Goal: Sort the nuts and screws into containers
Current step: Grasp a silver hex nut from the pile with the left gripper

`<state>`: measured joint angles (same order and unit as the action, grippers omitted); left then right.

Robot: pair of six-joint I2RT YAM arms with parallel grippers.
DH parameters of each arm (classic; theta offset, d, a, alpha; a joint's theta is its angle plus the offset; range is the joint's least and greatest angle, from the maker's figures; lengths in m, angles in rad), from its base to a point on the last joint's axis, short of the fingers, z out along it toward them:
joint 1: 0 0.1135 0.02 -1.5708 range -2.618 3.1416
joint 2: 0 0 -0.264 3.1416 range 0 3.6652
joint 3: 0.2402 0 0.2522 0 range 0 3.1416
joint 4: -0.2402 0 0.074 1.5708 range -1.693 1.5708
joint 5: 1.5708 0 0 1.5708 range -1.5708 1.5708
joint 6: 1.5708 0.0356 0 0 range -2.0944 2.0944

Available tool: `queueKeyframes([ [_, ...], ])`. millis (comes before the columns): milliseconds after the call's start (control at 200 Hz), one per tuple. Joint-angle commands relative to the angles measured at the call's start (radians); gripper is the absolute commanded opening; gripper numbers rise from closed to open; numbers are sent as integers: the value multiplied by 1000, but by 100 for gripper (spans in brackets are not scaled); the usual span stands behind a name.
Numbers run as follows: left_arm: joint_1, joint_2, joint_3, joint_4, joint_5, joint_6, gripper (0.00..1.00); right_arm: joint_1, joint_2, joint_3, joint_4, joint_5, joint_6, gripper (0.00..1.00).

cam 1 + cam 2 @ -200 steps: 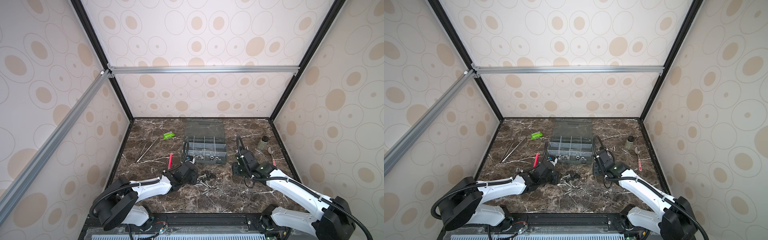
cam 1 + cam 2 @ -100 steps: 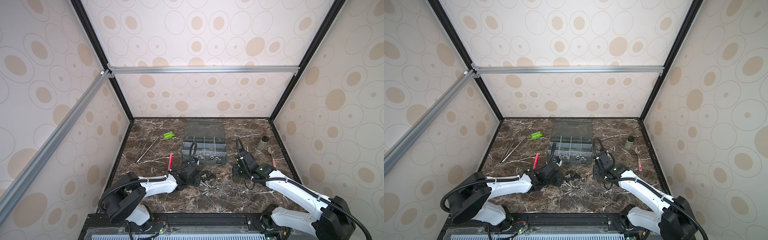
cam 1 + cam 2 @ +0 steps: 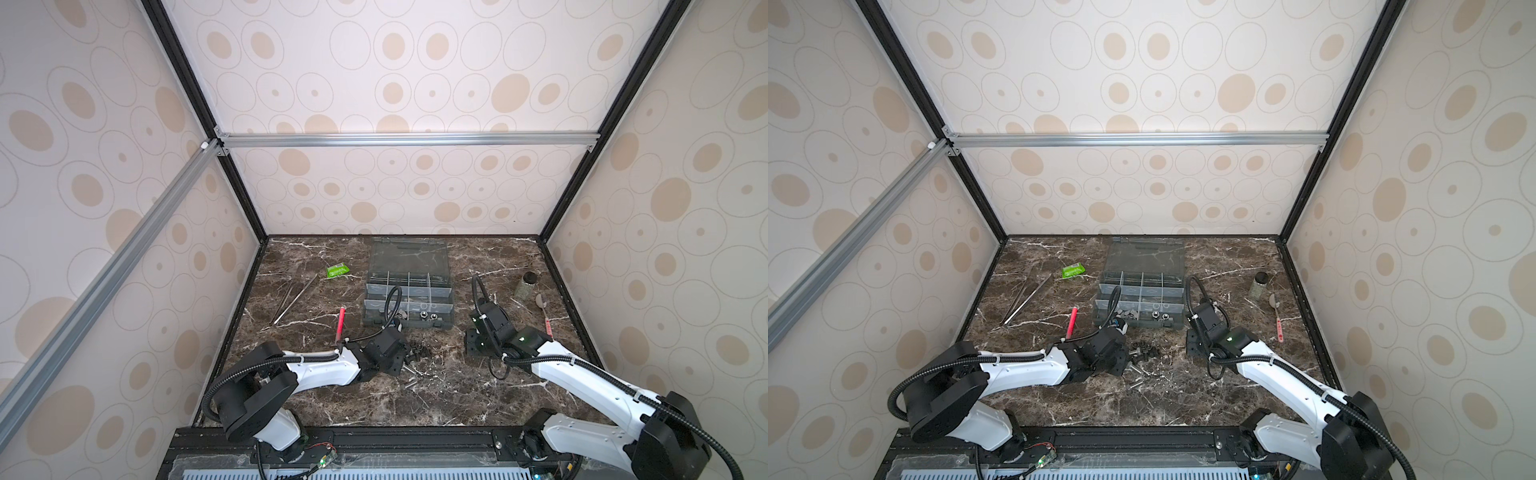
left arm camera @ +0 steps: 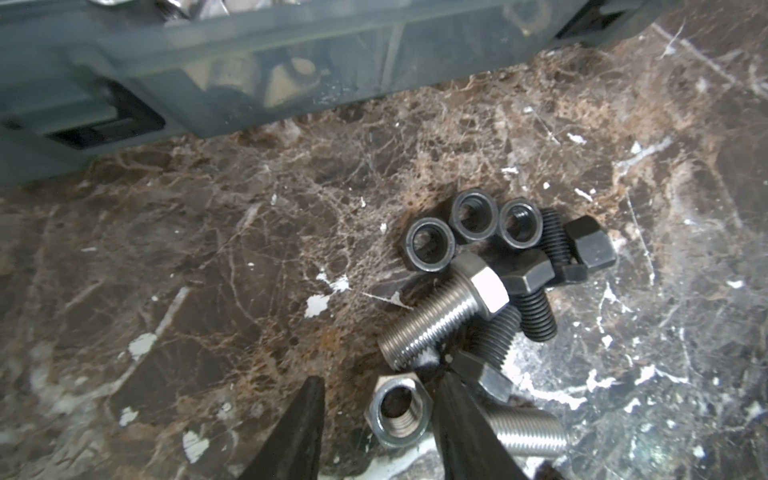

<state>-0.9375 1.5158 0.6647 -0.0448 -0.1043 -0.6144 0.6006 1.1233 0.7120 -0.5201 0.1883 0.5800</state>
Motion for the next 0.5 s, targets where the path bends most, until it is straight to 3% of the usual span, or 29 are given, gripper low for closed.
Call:
queueKeyframes([
  [0, -21, 14, 29, -38, -18, 20, 46, -4, 5, -9, 8, -1, 14, 40],
  [495, -42, 81, 85, -78, -37, 70, 45, -5, 19, -5, 12, -11, 23, 40],
])
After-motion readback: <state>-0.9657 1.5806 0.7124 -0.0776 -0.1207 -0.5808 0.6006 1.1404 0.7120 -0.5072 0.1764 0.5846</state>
